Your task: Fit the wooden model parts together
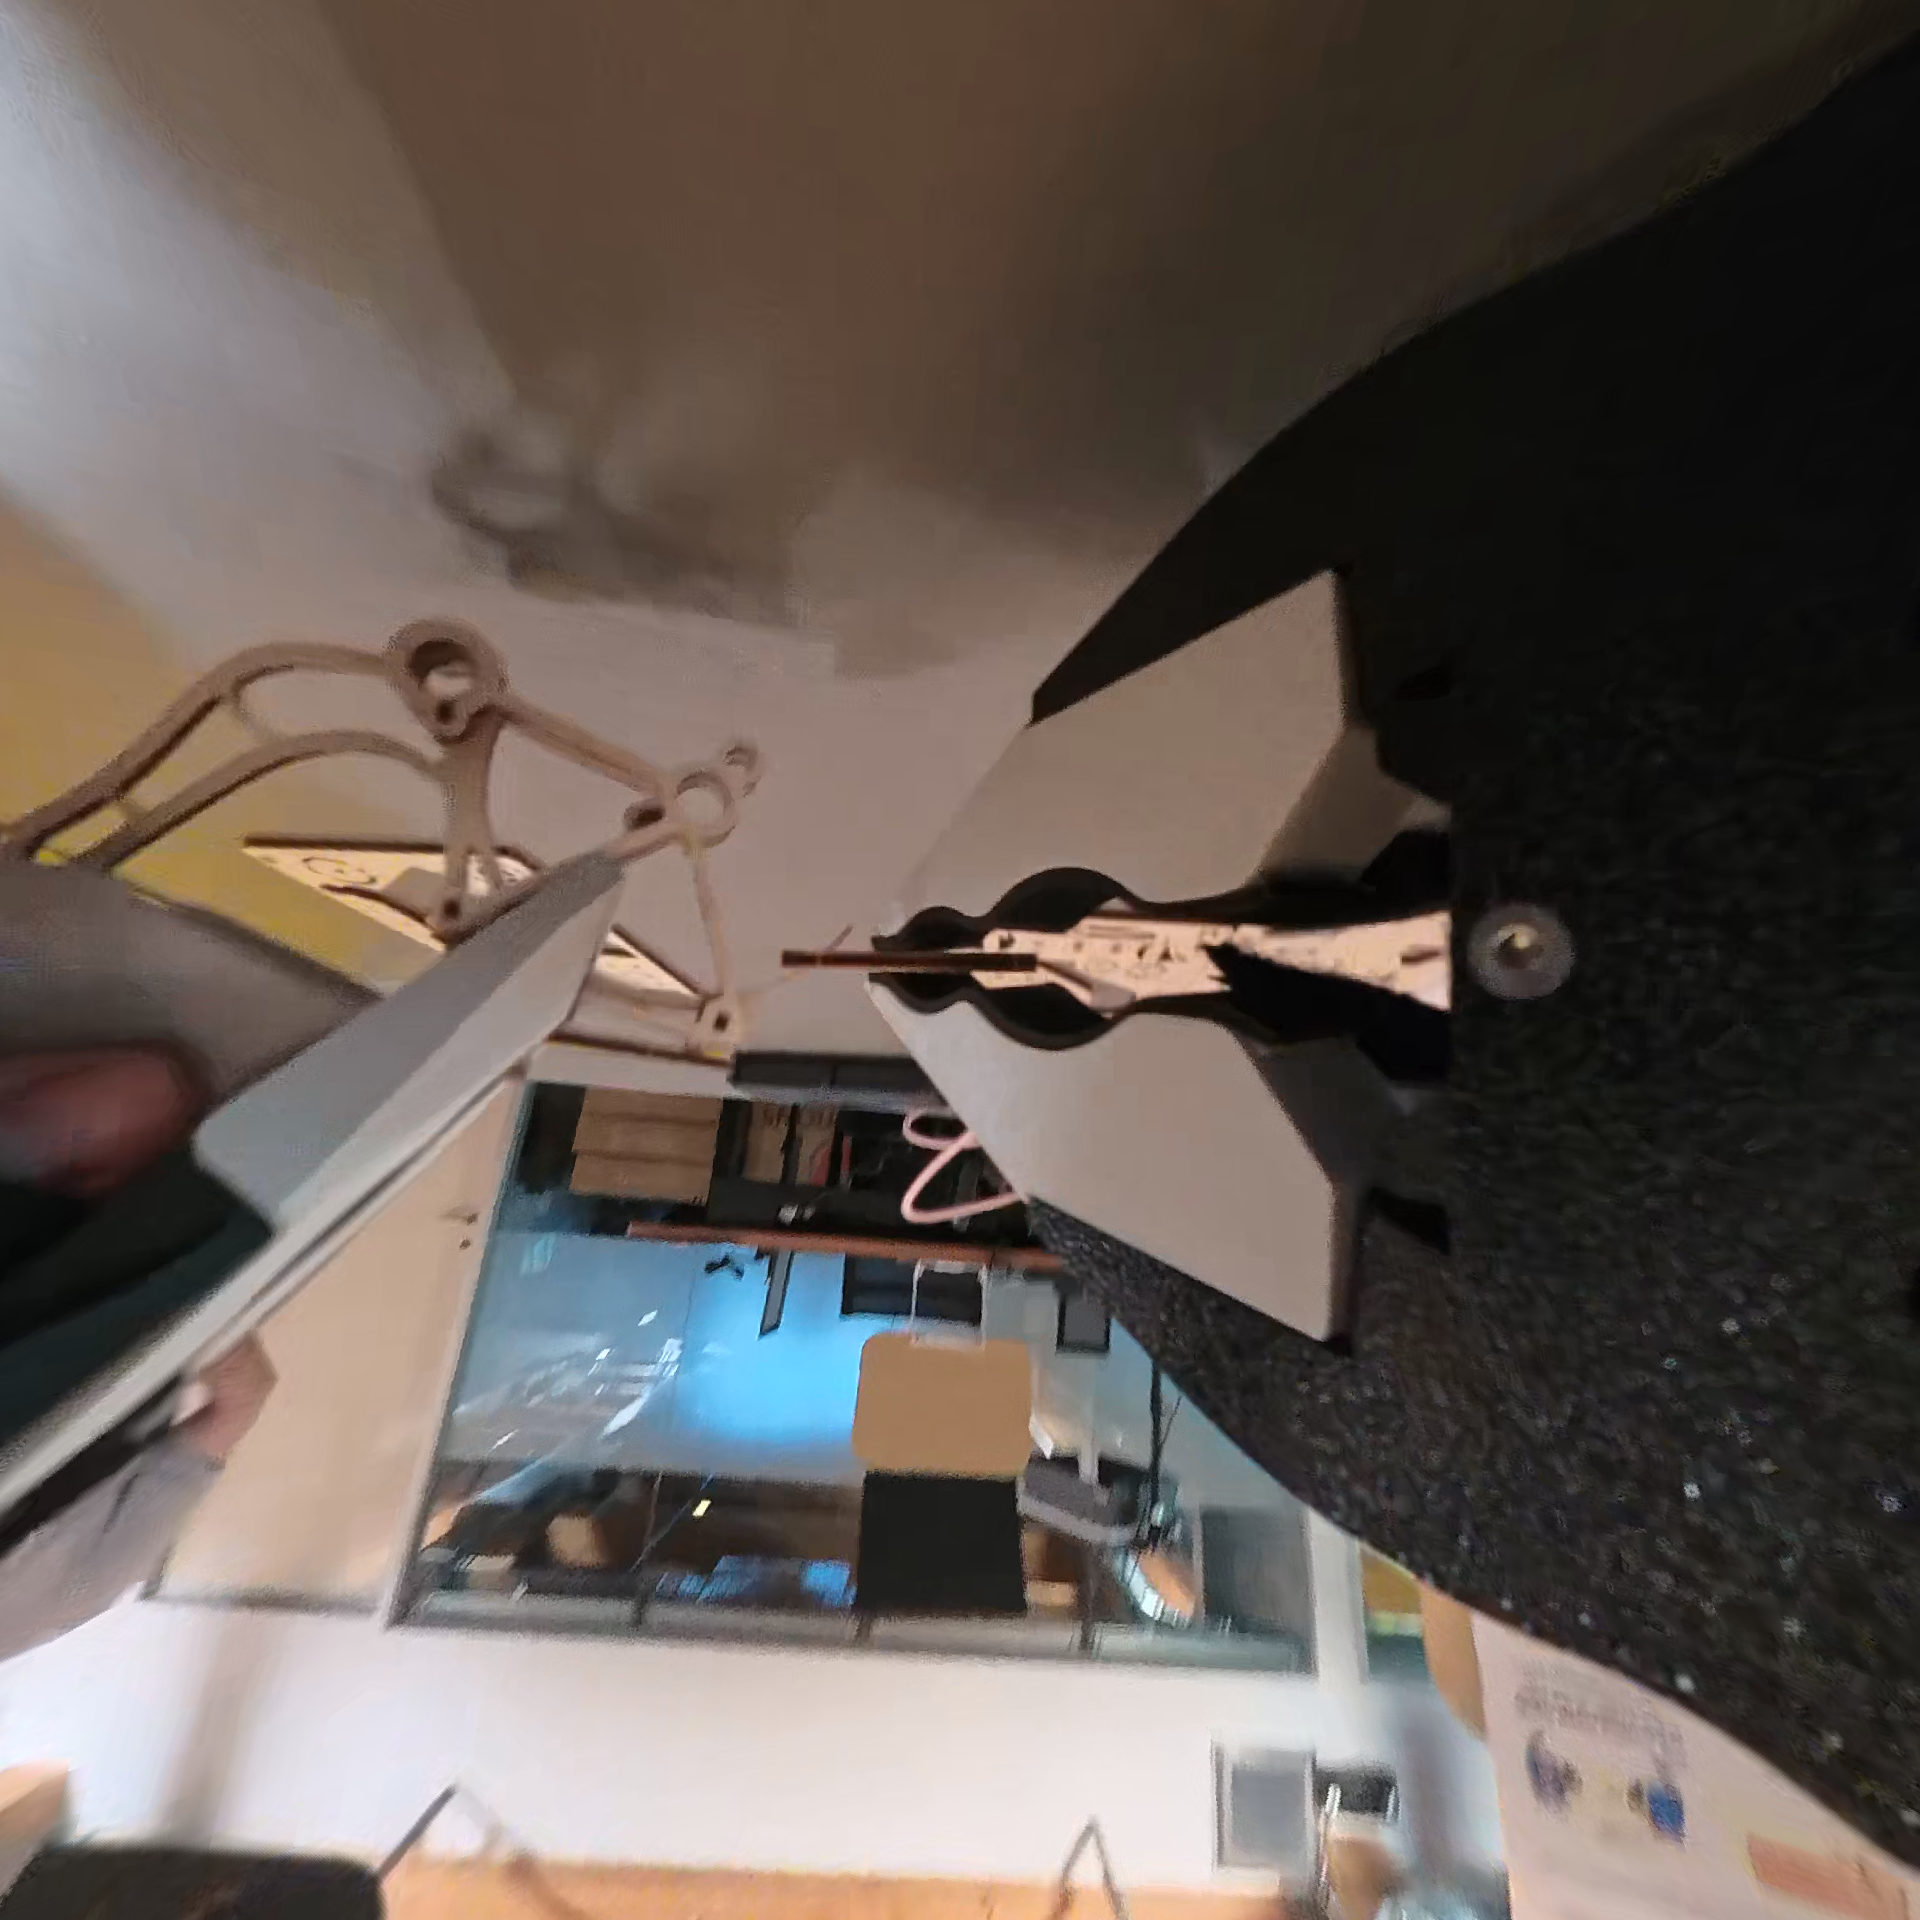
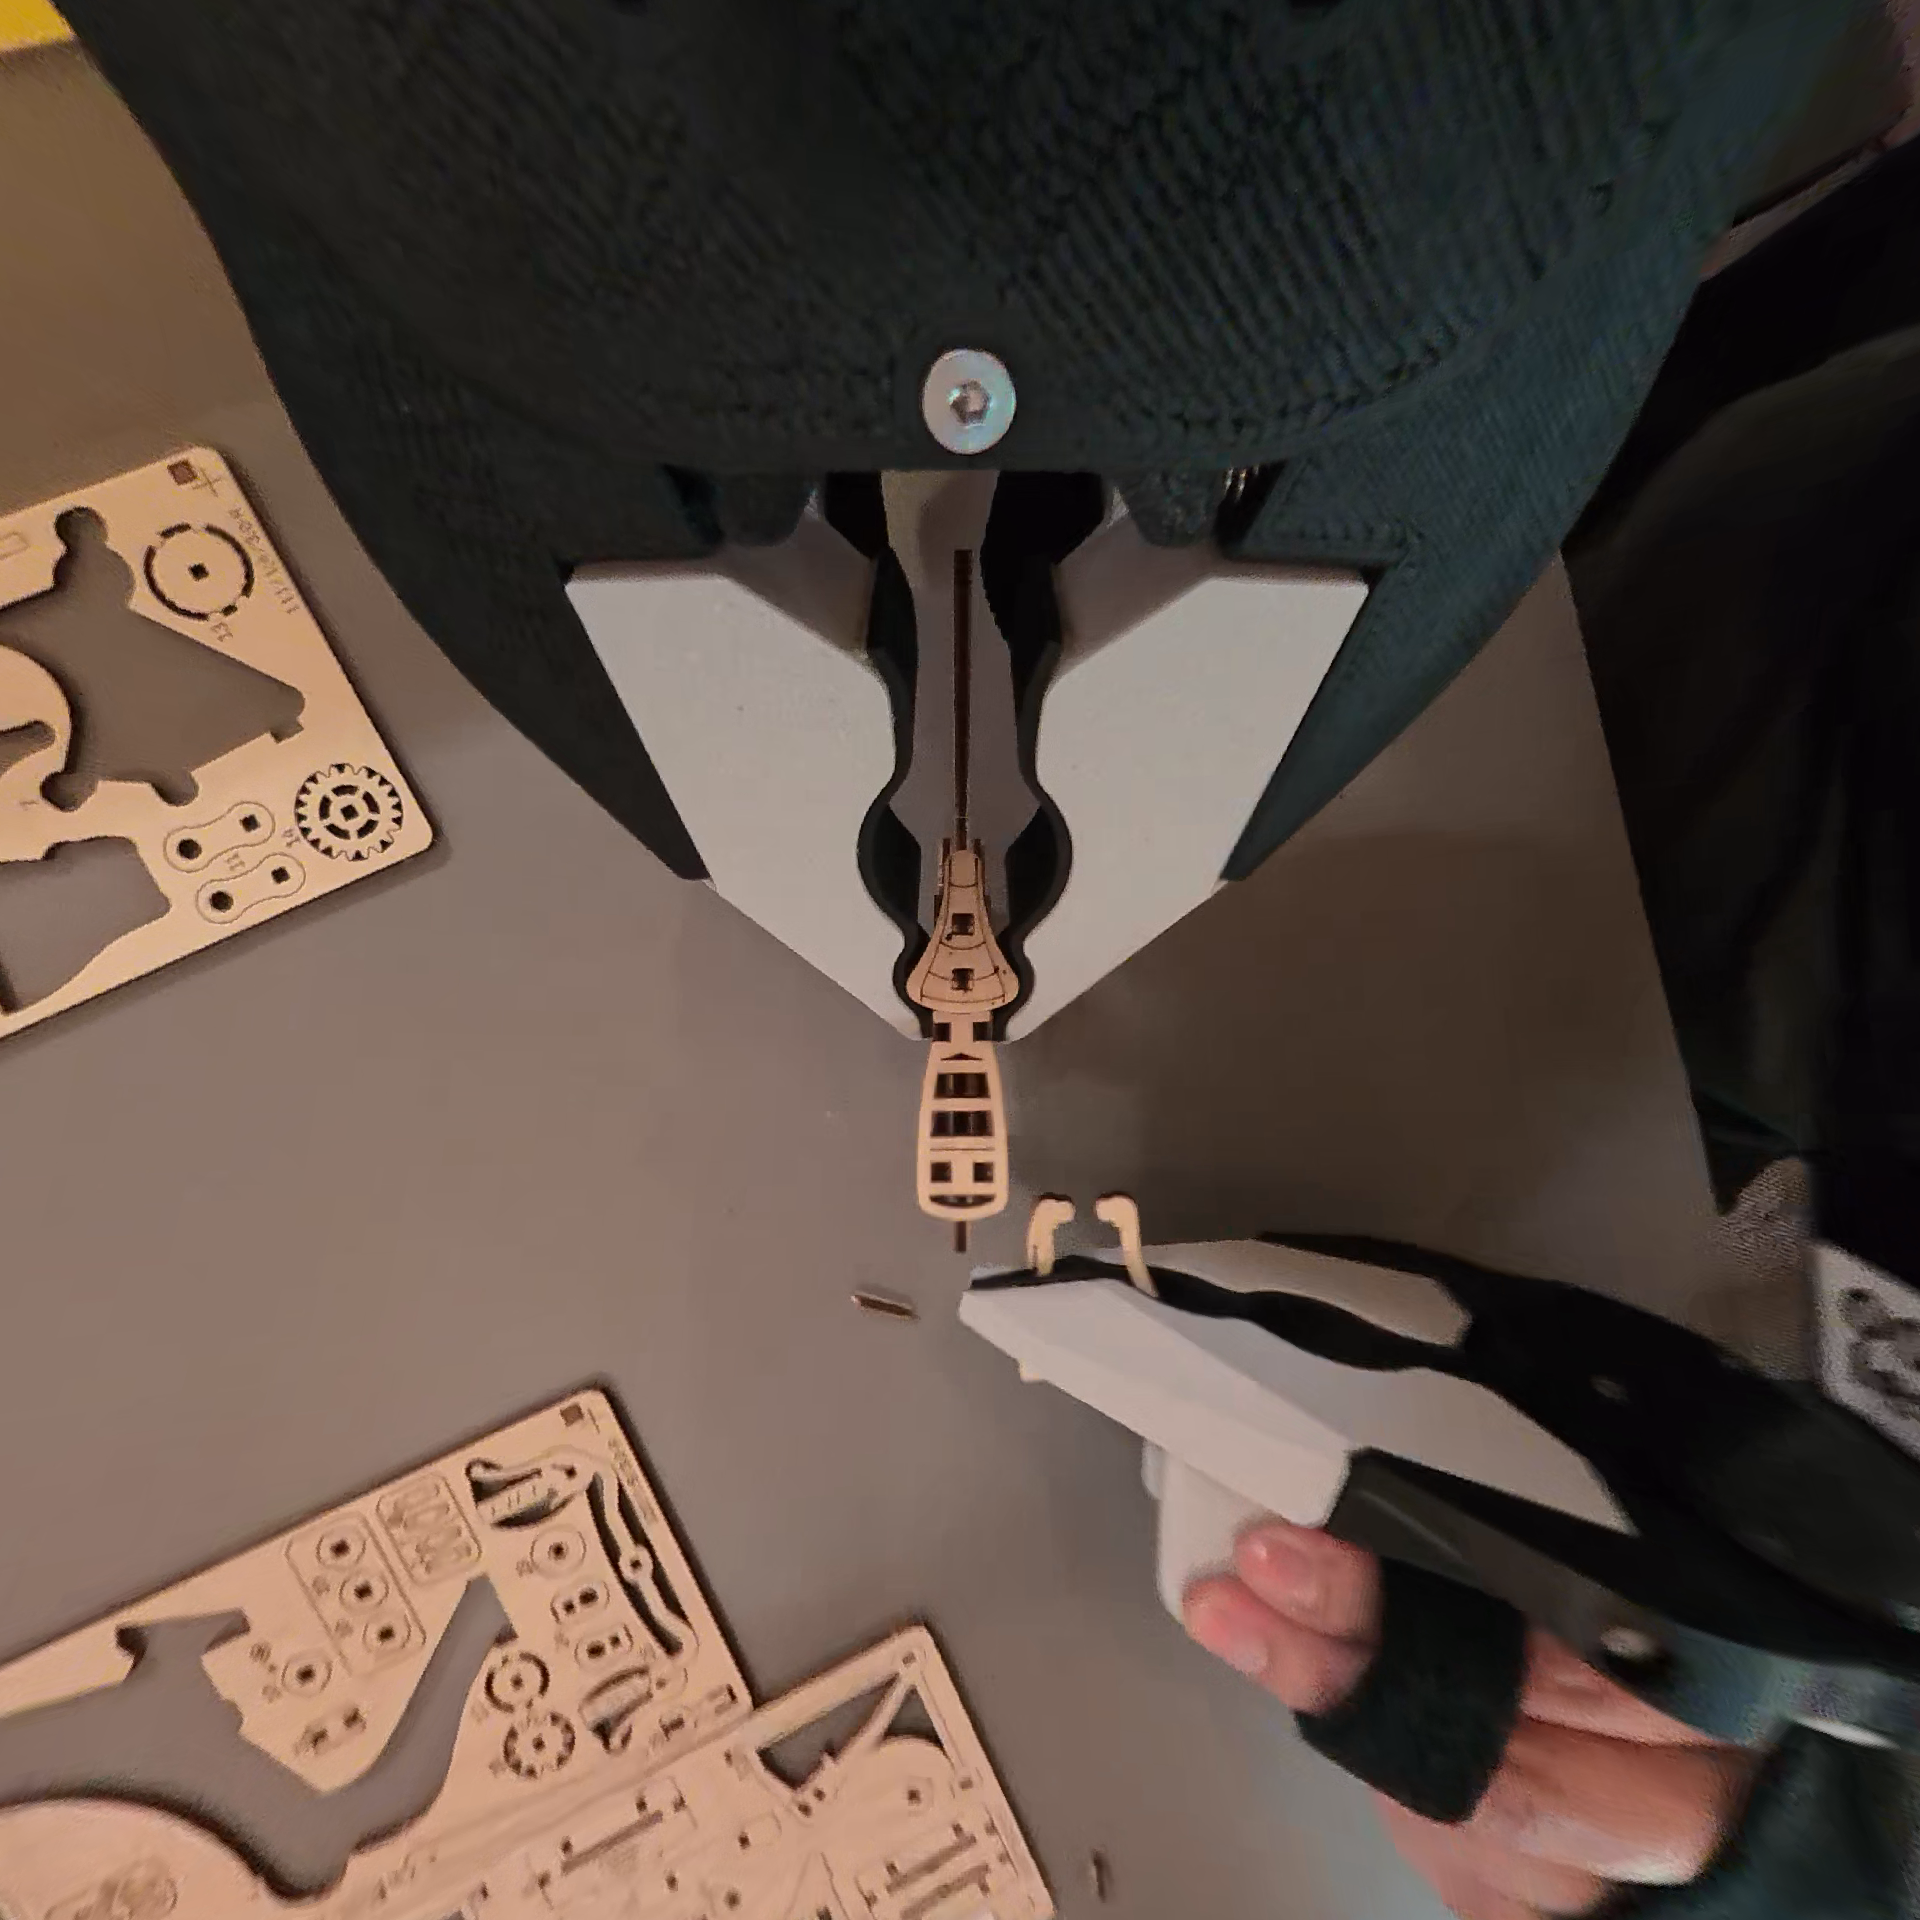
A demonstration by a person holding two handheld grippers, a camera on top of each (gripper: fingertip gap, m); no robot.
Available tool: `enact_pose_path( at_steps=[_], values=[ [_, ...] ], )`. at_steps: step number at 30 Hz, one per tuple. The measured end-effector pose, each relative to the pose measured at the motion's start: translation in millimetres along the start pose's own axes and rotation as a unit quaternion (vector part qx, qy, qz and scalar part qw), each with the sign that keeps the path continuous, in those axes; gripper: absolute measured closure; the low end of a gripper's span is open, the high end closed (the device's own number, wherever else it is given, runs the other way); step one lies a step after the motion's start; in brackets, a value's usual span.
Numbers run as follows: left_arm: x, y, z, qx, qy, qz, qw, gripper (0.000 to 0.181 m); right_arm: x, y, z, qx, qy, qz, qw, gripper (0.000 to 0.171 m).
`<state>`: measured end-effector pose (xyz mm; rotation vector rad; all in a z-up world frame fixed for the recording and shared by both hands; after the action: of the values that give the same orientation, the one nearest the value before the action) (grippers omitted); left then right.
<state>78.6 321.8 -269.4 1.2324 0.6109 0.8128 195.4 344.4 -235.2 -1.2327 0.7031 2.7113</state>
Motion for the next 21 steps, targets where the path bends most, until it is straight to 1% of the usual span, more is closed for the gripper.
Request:
enact_pose_path(
  at_steps=[3, 11, 16, 21],
  values=[
    [0.5, -5.2, -7.3, 0.05, -0.016, 0.009, 0.999, 0.181, -6.1, 5.2, 0.3, -0.02, -0.025, 0.014, 0.999, 0.163],
    [12.4, -21.3, -32.7, 0.096, -0.018, -0.021, 0.995, 0.181, 1.7, -4.0, -5.4, -0.036, -0.026, 0.038, 0.998, 0.163],
    [17.3, -23.0, -32.5, 0.087, -0.037, -0.033, 0.995, 0.181, -0.6, -20.1, 4.0, -0.029, -0.056, 0.034, 0.997, 0.163],
    [23.8, -24.2, -32.3, 0.078, -0.047, -0.047, 0.995, 0.181, 4.1, -19.7, 5.0, -0.024, -0.107, 0.032, 0.993, 0.163]
  ],
)
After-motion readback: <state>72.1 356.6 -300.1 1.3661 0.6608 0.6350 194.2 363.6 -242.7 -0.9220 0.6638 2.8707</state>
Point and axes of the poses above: each gripper's, where its closed fingertips meet, x out along the fingers, z out of its top, y = z × x across the jaws, the point moved 7 cm from there along -x, back along the fingers, and after that the axes turned 15 degrees about z, right-handed, at the moved point
